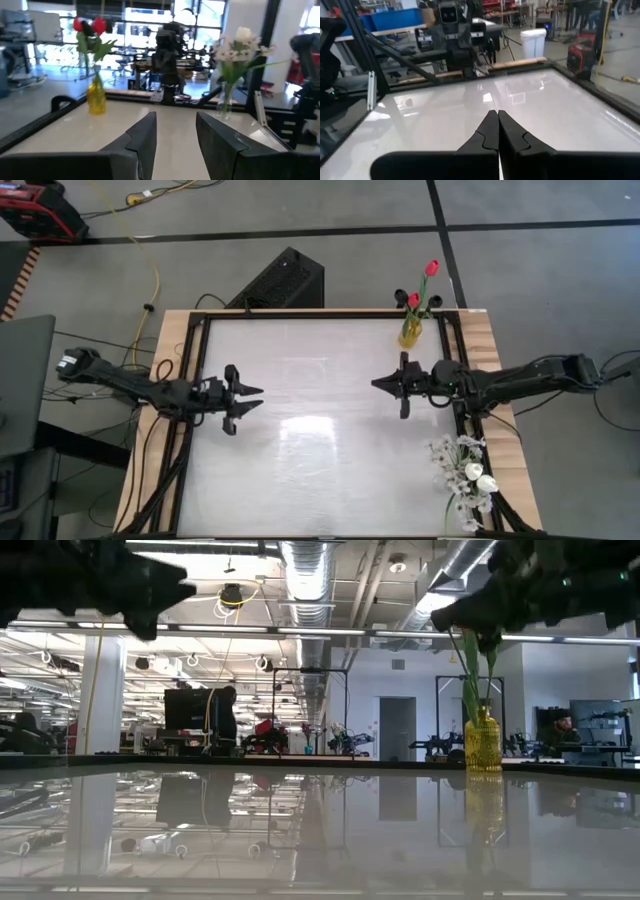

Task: Sort flowers into vase by color
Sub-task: Return to Home Position

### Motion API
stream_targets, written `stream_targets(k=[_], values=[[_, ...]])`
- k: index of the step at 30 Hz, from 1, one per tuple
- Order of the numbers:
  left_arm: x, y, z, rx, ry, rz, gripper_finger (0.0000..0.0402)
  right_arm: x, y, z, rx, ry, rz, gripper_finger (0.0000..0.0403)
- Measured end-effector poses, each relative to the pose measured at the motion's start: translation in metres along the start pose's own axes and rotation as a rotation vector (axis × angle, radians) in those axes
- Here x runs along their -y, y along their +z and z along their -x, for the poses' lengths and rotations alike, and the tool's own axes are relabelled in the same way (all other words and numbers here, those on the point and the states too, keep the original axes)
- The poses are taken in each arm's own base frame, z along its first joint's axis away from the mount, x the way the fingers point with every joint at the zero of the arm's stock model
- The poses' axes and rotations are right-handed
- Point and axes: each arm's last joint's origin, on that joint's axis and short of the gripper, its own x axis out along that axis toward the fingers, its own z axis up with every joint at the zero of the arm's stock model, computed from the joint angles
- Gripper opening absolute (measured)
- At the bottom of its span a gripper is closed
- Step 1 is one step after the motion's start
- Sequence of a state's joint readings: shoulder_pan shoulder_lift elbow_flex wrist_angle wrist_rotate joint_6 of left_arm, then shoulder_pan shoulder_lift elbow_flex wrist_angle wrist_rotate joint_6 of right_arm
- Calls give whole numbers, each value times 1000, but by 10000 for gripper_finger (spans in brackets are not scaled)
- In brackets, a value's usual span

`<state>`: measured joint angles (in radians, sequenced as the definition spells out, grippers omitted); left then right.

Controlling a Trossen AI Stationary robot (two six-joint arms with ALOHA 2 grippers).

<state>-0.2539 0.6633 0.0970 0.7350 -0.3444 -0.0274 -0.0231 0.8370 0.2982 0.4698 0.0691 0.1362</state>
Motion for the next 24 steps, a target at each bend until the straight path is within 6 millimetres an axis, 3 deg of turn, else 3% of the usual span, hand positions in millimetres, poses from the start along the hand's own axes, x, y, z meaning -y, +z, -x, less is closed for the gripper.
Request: stream_targets(k=[9,24], values=[[-9,-16,19,-23,39,13,126,5,-36,13,26,0,-51,19],[-18,-20,47,-125,27,113,126,18,-55,26,101,-47,-82,20]])
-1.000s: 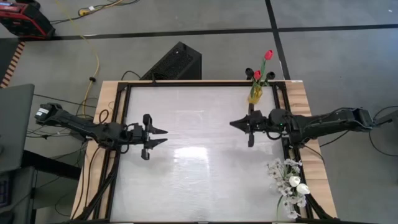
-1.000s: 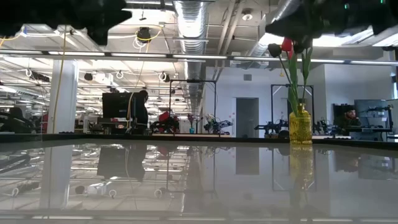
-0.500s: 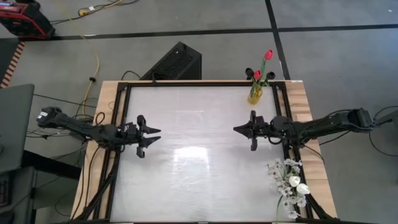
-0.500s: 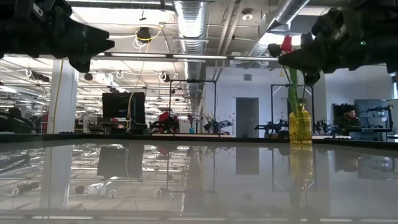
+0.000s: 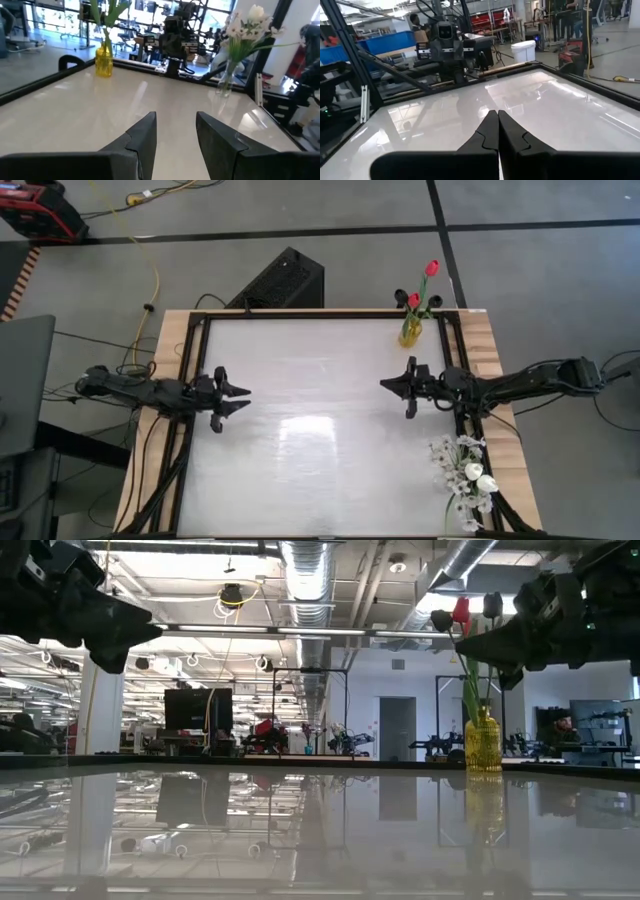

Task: Sort flowers into vase by color
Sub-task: Return to Home Position

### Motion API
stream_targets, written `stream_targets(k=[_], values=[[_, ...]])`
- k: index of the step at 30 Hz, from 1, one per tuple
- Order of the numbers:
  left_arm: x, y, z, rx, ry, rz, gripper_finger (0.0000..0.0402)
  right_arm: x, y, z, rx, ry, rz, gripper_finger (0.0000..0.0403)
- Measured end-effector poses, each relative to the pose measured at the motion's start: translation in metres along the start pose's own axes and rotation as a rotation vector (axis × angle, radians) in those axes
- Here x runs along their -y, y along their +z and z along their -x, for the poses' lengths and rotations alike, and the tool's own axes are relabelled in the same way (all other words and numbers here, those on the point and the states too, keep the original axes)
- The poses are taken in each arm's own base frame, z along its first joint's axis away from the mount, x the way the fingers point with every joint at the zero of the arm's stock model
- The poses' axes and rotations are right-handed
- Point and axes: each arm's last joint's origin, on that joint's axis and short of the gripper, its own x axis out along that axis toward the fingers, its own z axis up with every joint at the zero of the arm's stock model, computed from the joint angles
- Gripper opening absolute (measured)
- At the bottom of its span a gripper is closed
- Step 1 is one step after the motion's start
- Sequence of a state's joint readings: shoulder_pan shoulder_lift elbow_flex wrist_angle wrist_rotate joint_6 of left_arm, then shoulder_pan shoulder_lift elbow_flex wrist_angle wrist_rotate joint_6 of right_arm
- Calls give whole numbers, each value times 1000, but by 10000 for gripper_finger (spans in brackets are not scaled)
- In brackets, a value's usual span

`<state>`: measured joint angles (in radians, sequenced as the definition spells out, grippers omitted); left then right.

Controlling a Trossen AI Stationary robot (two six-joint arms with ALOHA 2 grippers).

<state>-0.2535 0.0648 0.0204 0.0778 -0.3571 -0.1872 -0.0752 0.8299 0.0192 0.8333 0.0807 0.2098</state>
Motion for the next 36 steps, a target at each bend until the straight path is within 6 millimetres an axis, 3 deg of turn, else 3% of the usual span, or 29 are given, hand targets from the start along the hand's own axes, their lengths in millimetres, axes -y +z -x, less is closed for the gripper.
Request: stream_targets(k=[12,27,36], values=[[3,-2,3,-11,-139,-140,126,-8,3,2,26,209,33,20],[-3,2,4,-19,57,-237,126,2,0,7,-43,107,25,21],[-5,2,4,-10,123,-208,126,9,-4,14,-110,31,34,21]])
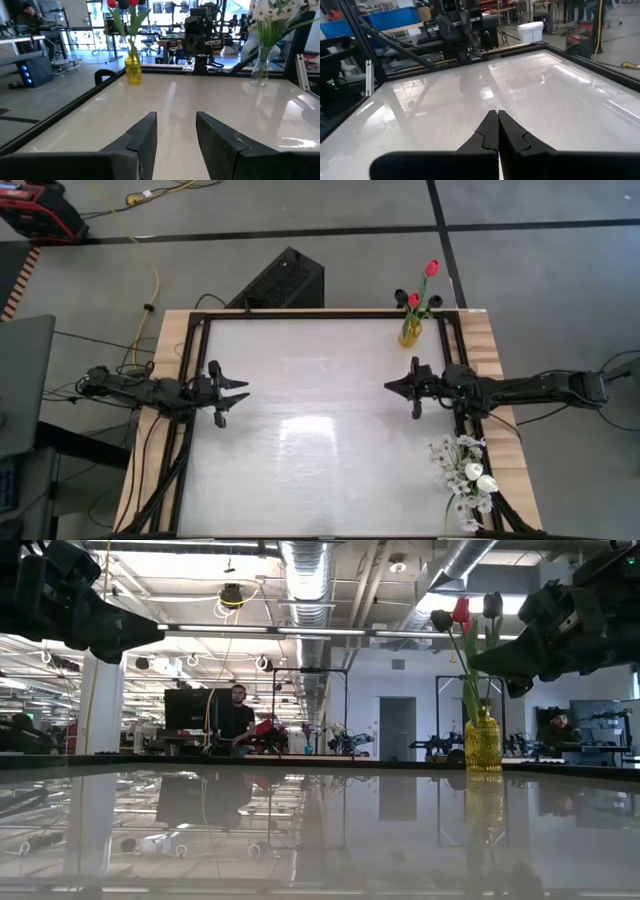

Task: Sort flowers into vase by color
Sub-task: Return to Home Position

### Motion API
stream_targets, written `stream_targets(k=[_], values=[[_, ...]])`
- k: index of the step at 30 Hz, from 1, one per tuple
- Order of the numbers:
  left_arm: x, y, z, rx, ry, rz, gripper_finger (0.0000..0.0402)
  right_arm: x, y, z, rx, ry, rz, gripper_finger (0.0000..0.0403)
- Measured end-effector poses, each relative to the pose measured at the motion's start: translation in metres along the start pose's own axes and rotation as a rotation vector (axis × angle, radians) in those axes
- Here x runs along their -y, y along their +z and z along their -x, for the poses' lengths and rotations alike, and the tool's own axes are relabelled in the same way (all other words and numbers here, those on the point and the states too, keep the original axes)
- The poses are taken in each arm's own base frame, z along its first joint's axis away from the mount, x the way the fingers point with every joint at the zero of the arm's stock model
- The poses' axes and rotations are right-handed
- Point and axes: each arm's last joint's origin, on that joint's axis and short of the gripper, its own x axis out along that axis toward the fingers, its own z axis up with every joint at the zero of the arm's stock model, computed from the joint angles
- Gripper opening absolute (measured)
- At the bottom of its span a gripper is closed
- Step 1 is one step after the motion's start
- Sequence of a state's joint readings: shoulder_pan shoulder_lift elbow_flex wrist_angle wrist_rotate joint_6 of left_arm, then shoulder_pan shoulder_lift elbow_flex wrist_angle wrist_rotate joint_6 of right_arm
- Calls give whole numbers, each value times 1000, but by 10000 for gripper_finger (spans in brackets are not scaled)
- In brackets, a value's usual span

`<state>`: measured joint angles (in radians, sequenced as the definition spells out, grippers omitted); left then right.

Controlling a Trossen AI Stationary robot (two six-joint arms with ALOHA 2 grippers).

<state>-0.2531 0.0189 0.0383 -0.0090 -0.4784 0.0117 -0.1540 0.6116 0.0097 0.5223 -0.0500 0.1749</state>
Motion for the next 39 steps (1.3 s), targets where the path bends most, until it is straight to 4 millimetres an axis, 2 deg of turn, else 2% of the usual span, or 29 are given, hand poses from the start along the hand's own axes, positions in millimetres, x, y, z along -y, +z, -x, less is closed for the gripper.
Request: stream_targets(k=[12,16,39], values=[[0,0,0,0,-3,-30,126,2,-11,1,-114,-44,-16,44],[0,0,0,0,-3,-34,126,2,-12,1,-116,-48,-70,46],[0,0,0,-1,-4,-30,126,2,-12,1,-117,-48,-58,48]])
